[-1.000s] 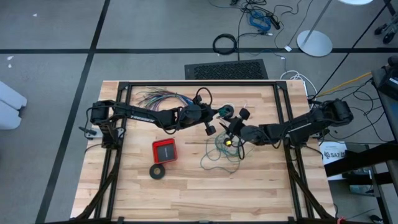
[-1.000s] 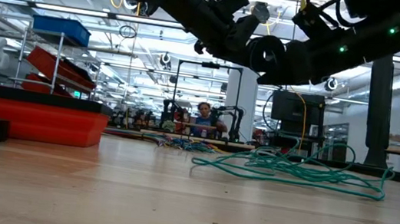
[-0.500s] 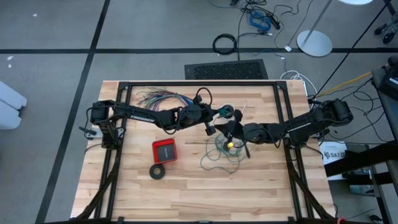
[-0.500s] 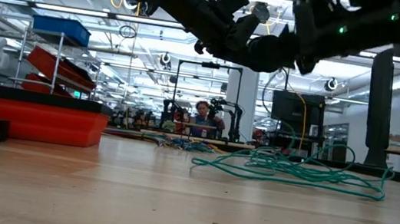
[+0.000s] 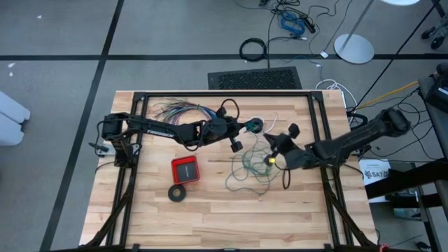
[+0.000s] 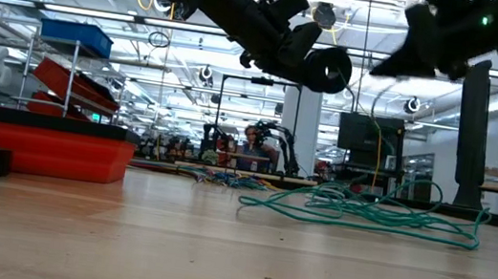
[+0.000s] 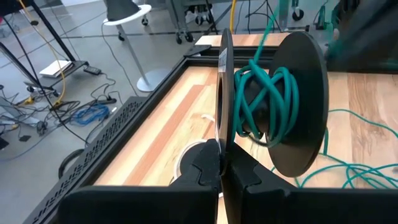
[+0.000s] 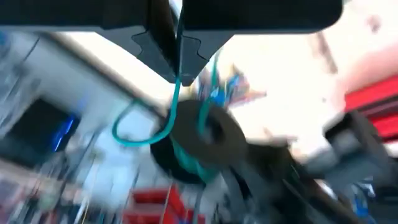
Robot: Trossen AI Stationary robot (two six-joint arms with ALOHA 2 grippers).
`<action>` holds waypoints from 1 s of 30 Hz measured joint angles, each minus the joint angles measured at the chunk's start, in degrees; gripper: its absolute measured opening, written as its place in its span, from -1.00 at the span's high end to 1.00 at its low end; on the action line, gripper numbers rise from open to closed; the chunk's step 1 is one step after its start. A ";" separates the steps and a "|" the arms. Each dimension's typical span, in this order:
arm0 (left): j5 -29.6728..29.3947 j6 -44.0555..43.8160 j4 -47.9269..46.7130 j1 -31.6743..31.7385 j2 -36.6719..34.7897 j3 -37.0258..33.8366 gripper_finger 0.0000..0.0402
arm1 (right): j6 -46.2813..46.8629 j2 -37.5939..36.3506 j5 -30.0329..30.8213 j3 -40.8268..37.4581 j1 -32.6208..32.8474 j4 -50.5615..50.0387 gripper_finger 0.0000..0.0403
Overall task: Coil cords
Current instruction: Uncoil the green wire from the spool
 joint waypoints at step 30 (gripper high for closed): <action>-0.44 0.00 0.32 0.07 -0.02 0.00 1.00 | -25.94 -0.21 -10.54 0.00 15.31 29.08 1.00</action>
